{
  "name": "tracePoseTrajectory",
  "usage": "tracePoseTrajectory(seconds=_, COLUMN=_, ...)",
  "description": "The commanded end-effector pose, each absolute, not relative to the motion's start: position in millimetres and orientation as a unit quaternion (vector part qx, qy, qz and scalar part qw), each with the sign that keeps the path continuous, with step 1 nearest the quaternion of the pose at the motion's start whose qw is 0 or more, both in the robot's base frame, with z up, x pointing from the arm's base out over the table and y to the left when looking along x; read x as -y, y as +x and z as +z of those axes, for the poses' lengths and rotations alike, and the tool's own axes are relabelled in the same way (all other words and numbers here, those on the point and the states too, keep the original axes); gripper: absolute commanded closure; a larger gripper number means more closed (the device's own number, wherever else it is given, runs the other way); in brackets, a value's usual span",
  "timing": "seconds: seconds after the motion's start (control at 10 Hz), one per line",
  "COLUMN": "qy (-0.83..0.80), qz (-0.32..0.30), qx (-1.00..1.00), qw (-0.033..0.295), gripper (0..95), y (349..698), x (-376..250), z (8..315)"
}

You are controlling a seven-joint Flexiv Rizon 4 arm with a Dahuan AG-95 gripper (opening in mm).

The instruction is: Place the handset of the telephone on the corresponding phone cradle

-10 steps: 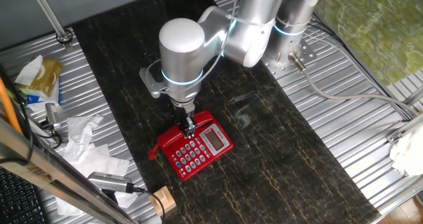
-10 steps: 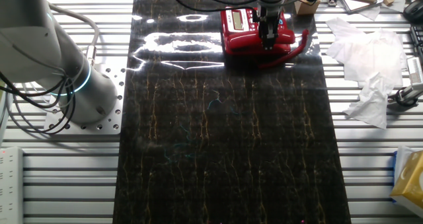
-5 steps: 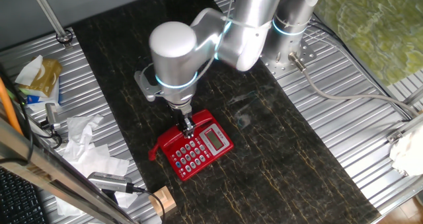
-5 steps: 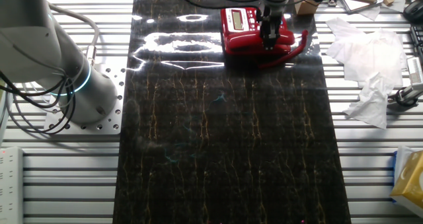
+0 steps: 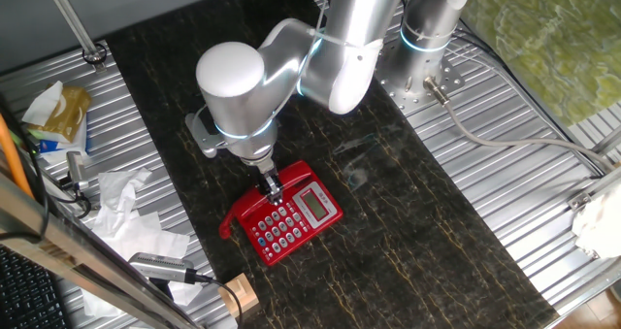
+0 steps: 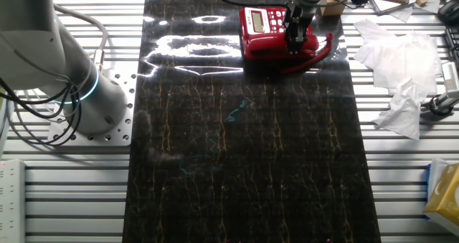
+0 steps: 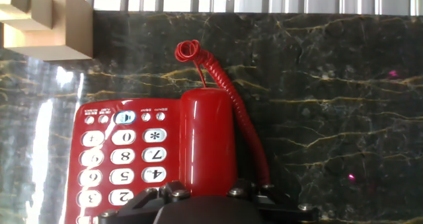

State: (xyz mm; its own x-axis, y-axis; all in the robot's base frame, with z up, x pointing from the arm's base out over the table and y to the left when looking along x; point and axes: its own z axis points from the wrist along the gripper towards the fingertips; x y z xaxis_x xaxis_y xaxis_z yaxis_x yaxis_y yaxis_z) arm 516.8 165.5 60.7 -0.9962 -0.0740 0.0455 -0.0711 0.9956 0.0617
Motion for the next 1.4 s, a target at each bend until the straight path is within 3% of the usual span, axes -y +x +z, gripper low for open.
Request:
tracePoseTrajectory(seconds=0.1, qy=0.036, qz=-0.030, qx=0.999, qw=0.025, gripper=95.0, y=516.7, x=-165.9, z=59.2)
tracePoseTrajectory(seconds=1.4, qy=0.047, qz=-0.035, qx=0.997, qw=0.046, gripper=95.0, y=516.9, x=-170.3, z=50.4)
